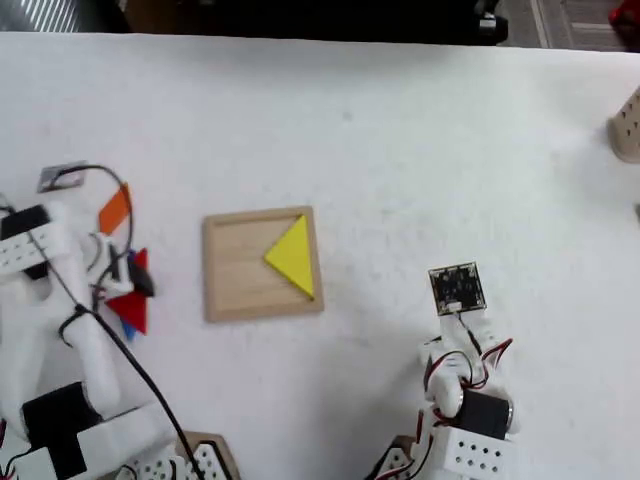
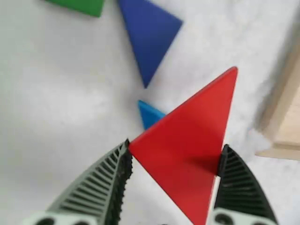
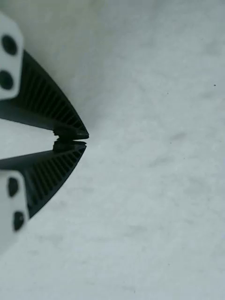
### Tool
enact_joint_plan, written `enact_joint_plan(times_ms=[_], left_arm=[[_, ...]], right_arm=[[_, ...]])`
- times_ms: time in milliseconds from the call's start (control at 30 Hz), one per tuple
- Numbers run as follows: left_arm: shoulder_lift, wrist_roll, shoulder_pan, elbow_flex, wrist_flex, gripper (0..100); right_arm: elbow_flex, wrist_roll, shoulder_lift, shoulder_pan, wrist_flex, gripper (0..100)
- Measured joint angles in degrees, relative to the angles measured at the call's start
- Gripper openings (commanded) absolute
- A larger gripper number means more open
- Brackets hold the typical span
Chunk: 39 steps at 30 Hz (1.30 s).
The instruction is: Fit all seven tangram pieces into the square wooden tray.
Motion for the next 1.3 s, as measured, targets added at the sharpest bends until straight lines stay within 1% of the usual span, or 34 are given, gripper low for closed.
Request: enact_joint_plan(times_ms=[167,267,433,500,567,733,833,933,1000,1100,1200,1300], left_arm=[[0.00,7.82,12.40,-0.35,0.26,10],[0.00,11.69,19.16,-1.76,-1.41,10],[0.00,18.29,25.23,-2.99,-6.68,11],[0.00,21.71,26.29,-2.99,-9.49,11],[0.00,26.37,26.46,-2.99,-12.57,14],[0.09,37.27,26.81,-2.55,-16.53,30],[0.09,41.85,29.27,0.62,-18.73,38],[0.09,47.03,32.79,5.36,-23.74,39],[0.09,48.35,35.08,8.00,-26.46,39],[0.09,48.44,36.57,8.97,-28.13,39],[0.09,48.18,35.60,8.97,-28.57,39],[-0.26,46.24,32.26,8.97,-28.40,39]], right_arm=[[0.00,0.00,0.00,0.00,0.00,1.8],[0.00,0.00,0.00,0.00,0.00,1.8],[0.00,0.00,0.00,0.00,0.00,1.8],[0.00,0.00,0.00,0.00,0.00,1.8],[0.00,0.00,0.00,0.00,0.00,1.8],[0.00,0.00,0.00,0.00,0.00,1.8],[0.00,0.00,0.00,0.00,0.00,1.8],[0.00,0.00,0.00,0.00,0.00,1.8],[0.00,0.00,0.00,0.00,0.00,1.8],[0.00,0.00,0.00,0.00,0.00,1.8],[0.00,0.00,0.00,0.00,0.00,1.8],[0.00,0.00,0.00,0.00,0.00,1.8]])
